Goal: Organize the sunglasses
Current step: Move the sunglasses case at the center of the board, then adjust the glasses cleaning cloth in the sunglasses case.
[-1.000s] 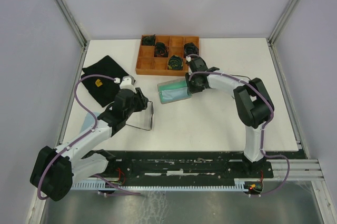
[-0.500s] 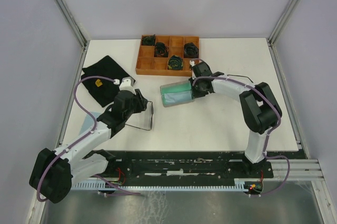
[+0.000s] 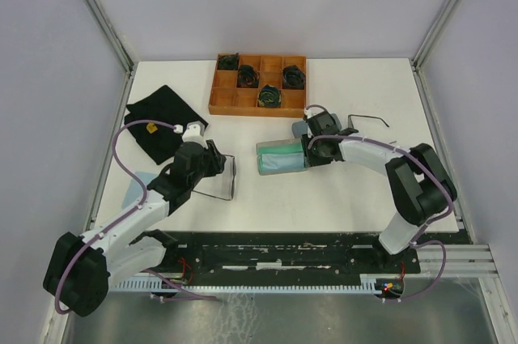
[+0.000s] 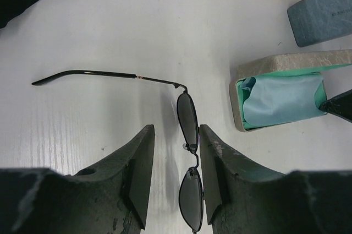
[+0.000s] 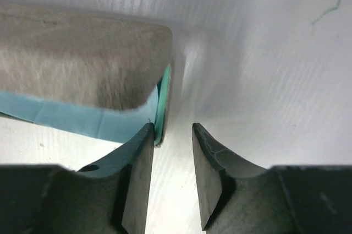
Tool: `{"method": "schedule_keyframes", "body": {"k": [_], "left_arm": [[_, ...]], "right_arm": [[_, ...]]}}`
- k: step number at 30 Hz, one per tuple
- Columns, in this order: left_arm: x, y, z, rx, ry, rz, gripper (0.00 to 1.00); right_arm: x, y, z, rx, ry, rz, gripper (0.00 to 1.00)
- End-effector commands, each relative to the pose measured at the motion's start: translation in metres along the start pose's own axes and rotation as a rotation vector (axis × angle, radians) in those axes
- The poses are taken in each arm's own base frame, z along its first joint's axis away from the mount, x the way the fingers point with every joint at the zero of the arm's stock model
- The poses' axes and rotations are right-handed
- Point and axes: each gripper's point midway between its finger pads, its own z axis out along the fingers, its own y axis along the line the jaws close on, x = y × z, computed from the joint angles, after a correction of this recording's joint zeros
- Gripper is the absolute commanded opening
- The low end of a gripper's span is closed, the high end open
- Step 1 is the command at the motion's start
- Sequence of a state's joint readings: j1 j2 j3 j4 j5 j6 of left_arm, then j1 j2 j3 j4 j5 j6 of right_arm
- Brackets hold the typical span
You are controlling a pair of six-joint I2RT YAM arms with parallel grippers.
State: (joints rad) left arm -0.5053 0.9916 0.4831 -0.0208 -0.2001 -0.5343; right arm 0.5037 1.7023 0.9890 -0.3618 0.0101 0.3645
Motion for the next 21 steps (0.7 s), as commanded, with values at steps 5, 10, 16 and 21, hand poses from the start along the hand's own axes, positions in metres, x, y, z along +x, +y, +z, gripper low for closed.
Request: {"method": "schedule_keyframes", "body": {"k": [5,10,16,21], "left_arm": [[-0.01,-0.005,-0.005,0.02,-0.04,-0.038,0.45],[-0.011,-0.003,-0.006,0.017,-0.049,-0.041,0.45],[-0.009,-0.003,-0.005,0.02,-0.046,-0.045,0.45],[-0.008,-0.004,-0.005,0.025,-0.042,-0.045,0.45]], "right_arm": [[-0.041,0.011,-0.047,-0.056,-0.269,0.016,0.43],[-0.057,0.045,-0.06,-0.152,-0.381,0.018,0.27],[-0.061,0.098,-0.052,-0.199,-0.435,-0.053,0.08],[-0.06,0.123,-0.031,-0.212,-0.445,-0.072,0.03]]}}
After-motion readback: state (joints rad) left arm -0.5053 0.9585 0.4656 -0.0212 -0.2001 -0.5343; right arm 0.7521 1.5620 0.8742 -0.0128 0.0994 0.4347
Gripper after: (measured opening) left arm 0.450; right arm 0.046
